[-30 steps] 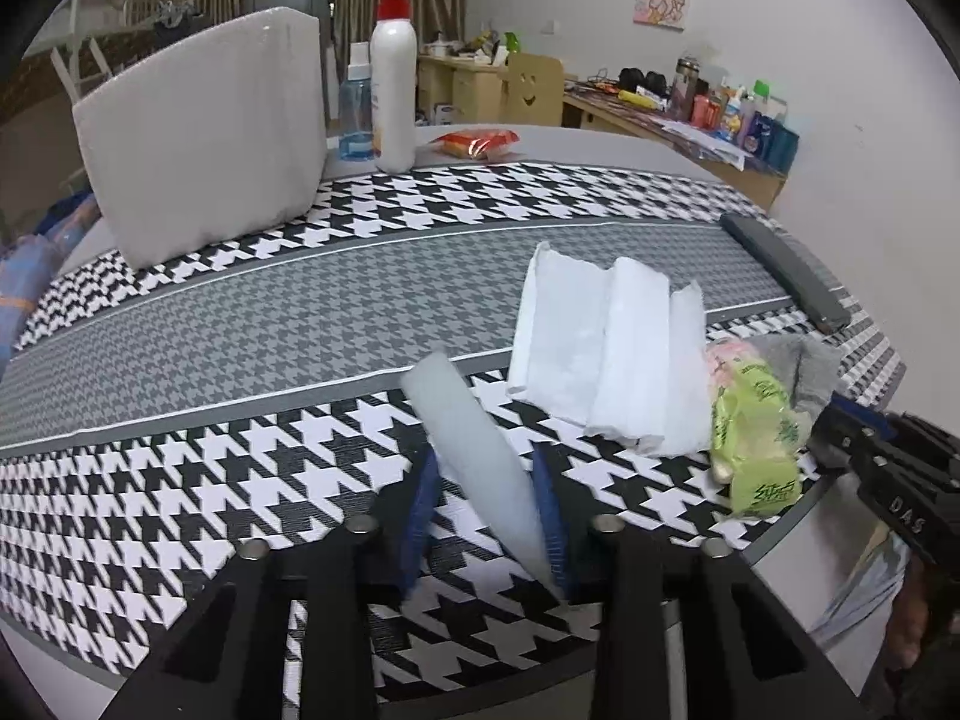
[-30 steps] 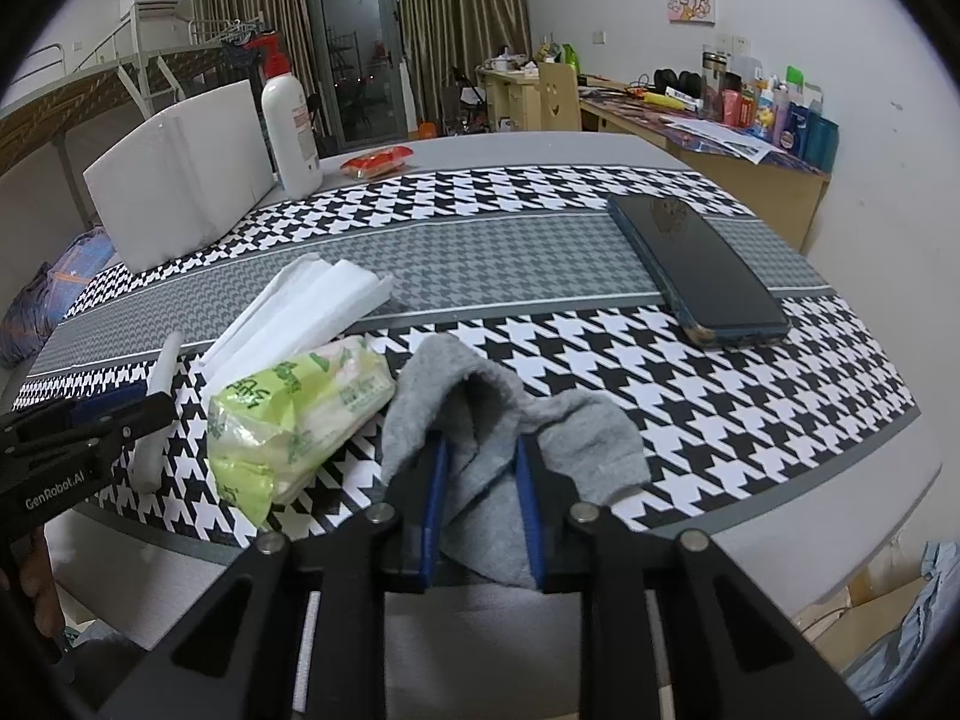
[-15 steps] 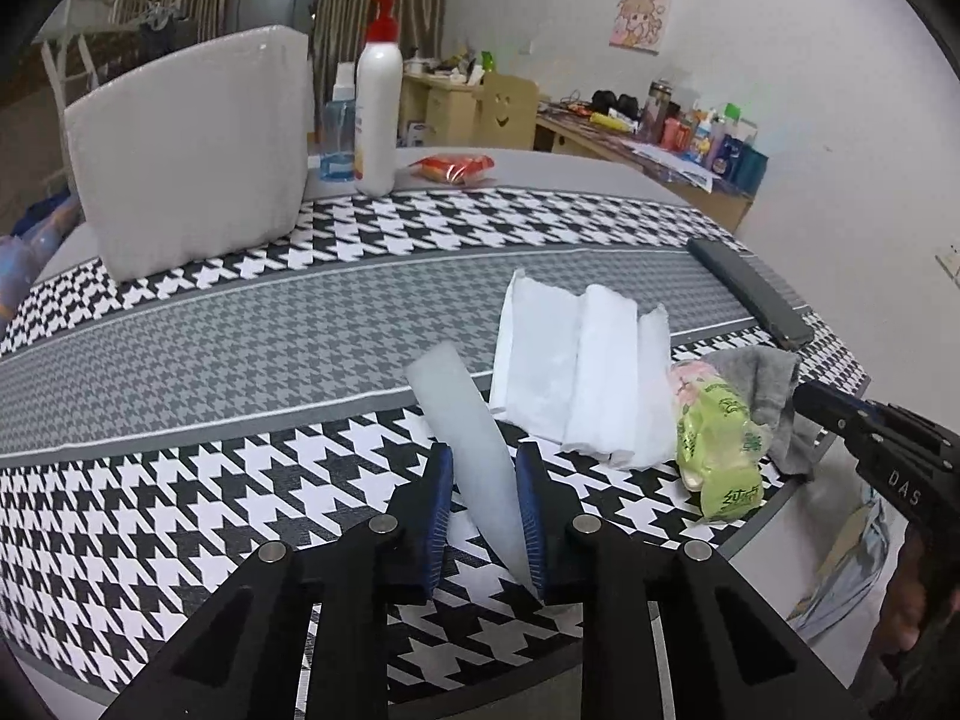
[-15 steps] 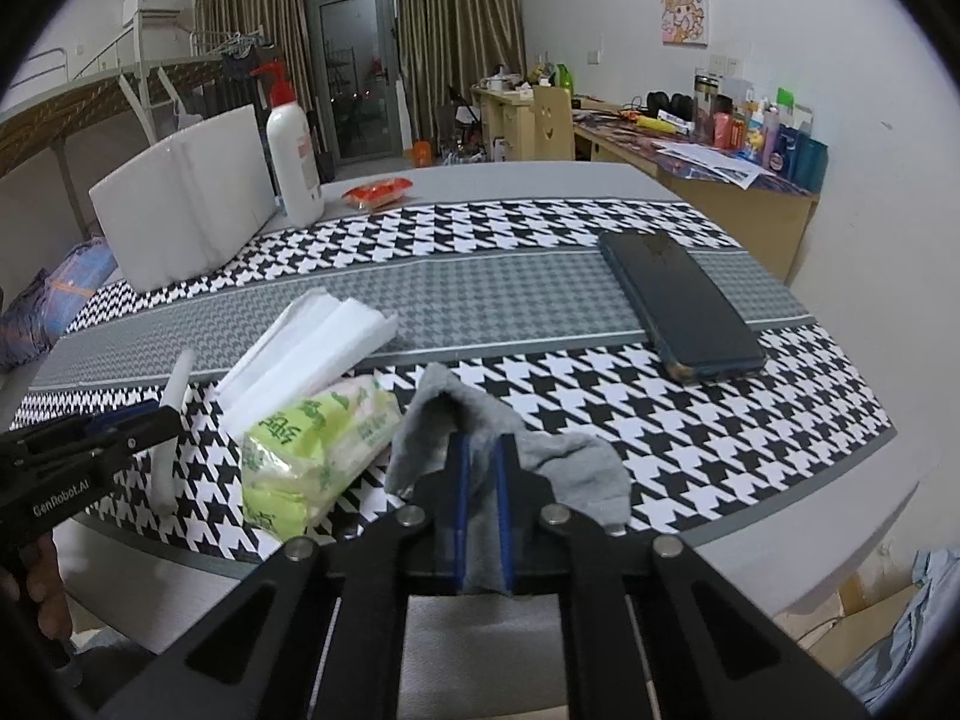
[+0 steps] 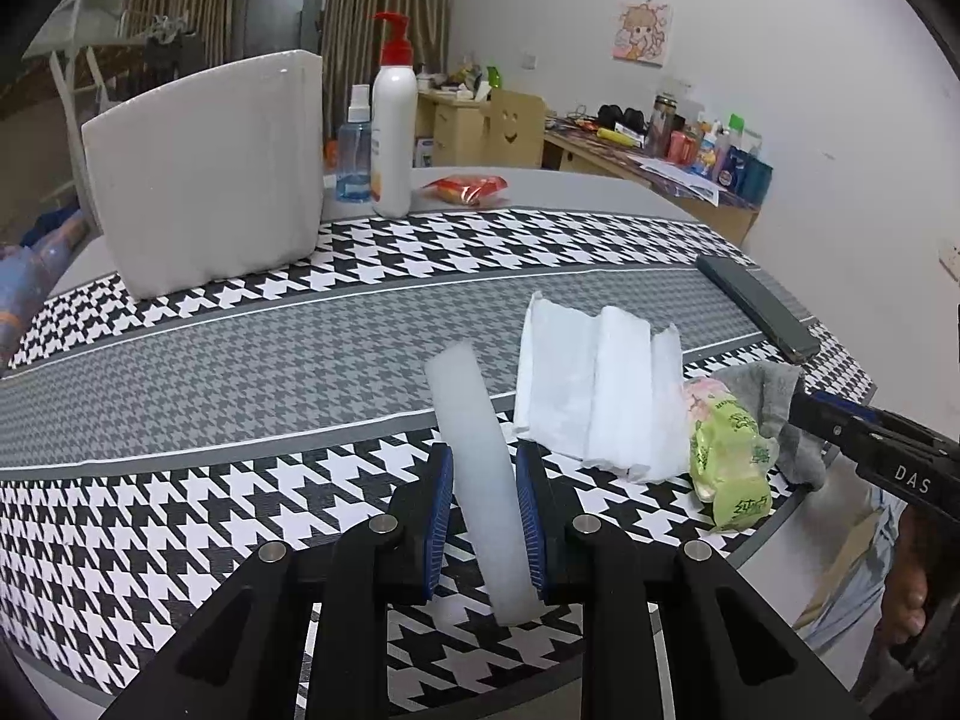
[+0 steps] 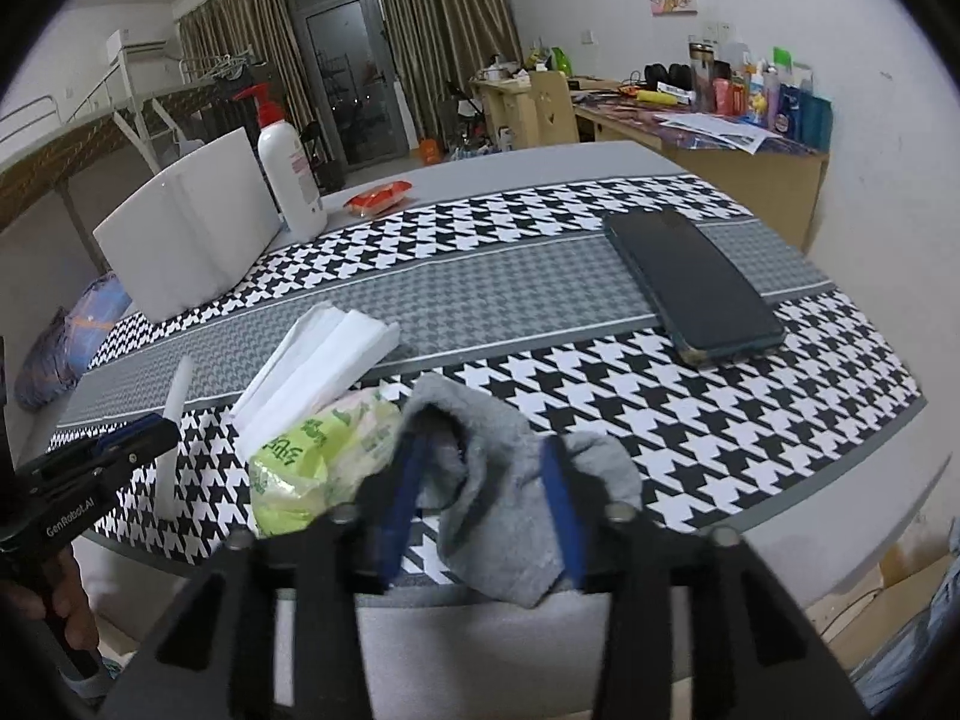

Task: Organize soft objects
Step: 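Lift the foam roll with left gripper while right gripper lifts the grey sock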

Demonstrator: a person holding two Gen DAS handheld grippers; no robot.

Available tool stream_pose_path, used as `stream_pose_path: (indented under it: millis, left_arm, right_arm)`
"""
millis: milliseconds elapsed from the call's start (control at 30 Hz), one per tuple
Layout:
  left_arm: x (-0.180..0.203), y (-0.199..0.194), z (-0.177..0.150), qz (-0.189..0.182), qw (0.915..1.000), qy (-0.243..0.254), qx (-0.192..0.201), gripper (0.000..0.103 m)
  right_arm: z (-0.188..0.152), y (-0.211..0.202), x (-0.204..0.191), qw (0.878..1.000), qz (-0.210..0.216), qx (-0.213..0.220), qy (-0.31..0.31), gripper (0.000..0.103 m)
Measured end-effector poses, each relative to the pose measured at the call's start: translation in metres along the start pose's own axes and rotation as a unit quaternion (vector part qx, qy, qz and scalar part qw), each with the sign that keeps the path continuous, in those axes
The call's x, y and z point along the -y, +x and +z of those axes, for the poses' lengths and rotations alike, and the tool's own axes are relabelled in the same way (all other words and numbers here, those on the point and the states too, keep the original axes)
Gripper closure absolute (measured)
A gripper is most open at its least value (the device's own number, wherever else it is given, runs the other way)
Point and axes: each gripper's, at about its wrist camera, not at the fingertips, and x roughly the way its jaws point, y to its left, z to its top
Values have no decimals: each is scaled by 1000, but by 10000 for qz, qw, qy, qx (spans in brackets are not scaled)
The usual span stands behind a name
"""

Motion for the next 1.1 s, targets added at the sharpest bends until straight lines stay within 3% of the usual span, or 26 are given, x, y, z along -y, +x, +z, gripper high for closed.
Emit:
stream_pose_path:
  millis: [200, 367, 533, 600, 667, 700, 1100]
  left_arm:
    - [-3, 0, 3, 61, 10000, -5, 61, 82]
    - [-3, 7, 3, 19, 9999, 14, -99, 87]
    - [1, 10, 1, -41, 9999, 24, -154, 86]
    - [2, 12, 1, -6, 9998, 44, -204, 74]
    - [2, 16, 0, -11, 9996, -6, -279, 60]
    - [2, 17, -1, -7, 9996, -9, -293, 59]
    - [13, 26, -3, 269, 9986, 86, -456, 60]
  right_arm:
    - [2, 11, -3, 9999, 132, -84, -5, 48]
    - [-1, 23, -6, 9996, 32, -256, -86, 48]
    - [-4, 21, -2, 9996, -122, -248, -97, 74]
    - [-4, 20, -1, 9996, -77, -264, -59, 85]
    - [-3, 18, -1, 9996, -127, -238, -63, 87]
    - [-3, 15, -2, 9996, -180, -197, -103, 87]
    - [10, -33, 1, 9985, -251, 490, -69, 87]
